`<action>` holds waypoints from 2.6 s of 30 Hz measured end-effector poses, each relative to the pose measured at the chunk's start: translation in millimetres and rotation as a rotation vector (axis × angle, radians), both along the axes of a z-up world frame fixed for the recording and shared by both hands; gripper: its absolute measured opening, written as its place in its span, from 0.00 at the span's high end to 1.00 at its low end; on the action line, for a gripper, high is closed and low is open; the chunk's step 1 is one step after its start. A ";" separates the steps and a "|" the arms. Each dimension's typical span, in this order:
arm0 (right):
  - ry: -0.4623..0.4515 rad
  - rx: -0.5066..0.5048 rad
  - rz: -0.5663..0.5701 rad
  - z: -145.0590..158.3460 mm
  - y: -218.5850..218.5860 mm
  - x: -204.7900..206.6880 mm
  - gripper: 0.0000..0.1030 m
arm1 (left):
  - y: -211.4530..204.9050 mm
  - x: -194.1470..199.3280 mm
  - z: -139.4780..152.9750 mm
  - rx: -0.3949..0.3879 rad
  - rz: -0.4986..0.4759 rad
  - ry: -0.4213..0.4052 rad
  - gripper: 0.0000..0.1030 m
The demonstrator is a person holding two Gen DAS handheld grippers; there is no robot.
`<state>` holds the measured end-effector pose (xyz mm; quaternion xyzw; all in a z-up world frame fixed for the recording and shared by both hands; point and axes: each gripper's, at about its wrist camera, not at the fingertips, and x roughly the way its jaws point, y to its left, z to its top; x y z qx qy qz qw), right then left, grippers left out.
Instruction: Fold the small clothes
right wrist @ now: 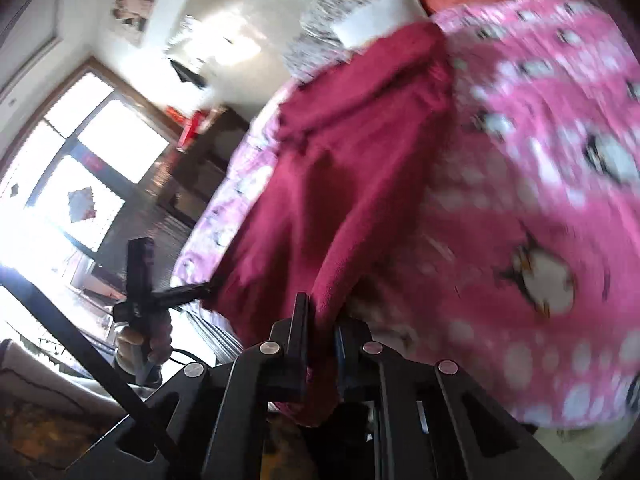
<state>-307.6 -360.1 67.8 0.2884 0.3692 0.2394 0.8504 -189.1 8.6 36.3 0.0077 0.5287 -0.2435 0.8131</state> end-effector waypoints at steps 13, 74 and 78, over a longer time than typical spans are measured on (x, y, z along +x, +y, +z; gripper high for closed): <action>-0.241 0.085 -0.066 95.5 -51.1 115.6 0.90 | 8.2 119.0 112.5 -0.213 0.107 -0.171 0.93; 0.064 -0.570 -0.247 9.6 -40.4 281.3 0.28 | -60.3 268.8 -1.1 0.128 0.285 -0.132 0.18; 0.039 -0.510 -0.282 29.1 -47.4 272.5 0.27 | -54.5 269.6 -4.3 0.104 0.309 -0.087 0.18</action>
